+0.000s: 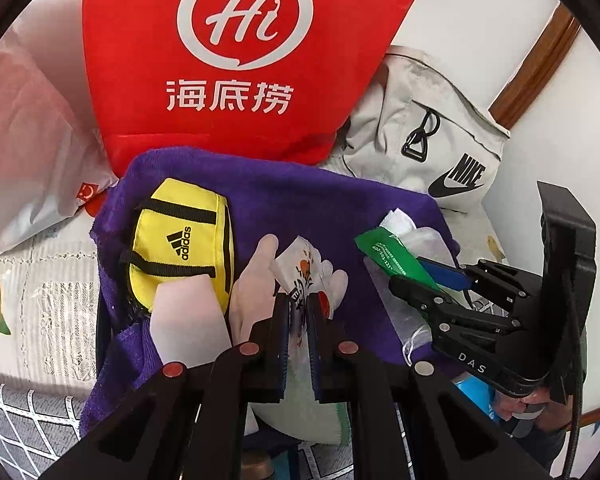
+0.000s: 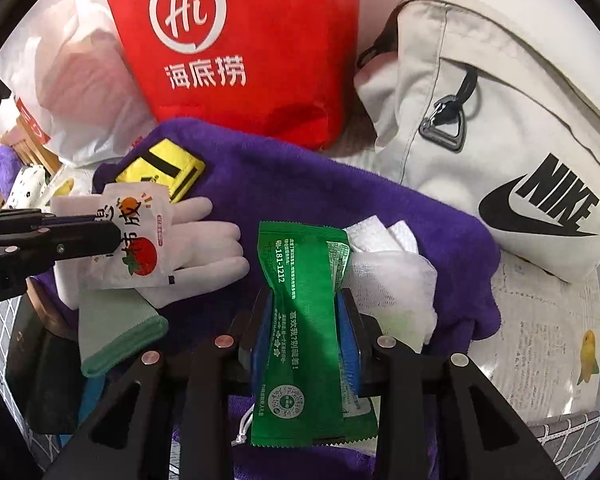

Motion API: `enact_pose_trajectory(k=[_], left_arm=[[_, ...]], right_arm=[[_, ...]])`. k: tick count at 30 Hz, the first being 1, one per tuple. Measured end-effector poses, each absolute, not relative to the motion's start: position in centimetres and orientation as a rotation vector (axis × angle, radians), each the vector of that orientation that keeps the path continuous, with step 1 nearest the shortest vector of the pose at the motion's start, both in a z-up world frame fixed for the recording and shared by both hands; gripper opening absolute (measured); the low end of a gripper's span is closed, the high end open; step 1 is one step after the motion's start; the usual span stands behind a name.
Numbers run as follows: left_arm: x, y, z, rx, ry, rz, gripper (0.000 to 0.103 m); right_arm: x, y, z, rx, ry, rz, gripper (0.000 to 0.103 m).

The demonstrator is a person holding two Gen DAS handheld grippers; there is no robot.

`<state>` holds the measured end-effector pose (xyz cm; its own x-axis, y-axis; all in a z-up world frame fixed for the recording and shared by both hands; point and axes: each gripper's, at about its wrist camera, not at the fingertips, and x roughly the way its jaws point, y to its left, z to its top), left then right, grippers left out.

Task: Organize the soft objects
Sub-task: 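Lower the snack packet onto the towel with the left tool while the right tool lowers the green packet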

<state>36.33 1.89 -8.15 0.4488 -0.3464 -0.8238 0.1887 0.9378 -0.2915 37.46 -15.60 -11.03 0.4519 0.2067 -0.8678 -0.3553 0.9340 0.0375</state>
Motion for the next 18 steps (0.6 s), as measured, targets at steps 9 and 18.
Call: enact_pose_trajectory(k=[9,18], left_arm=[[36.40,2.12,-8.30,-0.167,1.066,-0.317,0.011],[36.25,2.21,-7.89,-0.166,1.074,-0.291,0.034]], right_arm=[[37.67,-15.73,-11.31,-0.161,1.061,0.343,0.037],[37.67,-15.59,-10.97,-0.150,1.052,0.354,0.061]])
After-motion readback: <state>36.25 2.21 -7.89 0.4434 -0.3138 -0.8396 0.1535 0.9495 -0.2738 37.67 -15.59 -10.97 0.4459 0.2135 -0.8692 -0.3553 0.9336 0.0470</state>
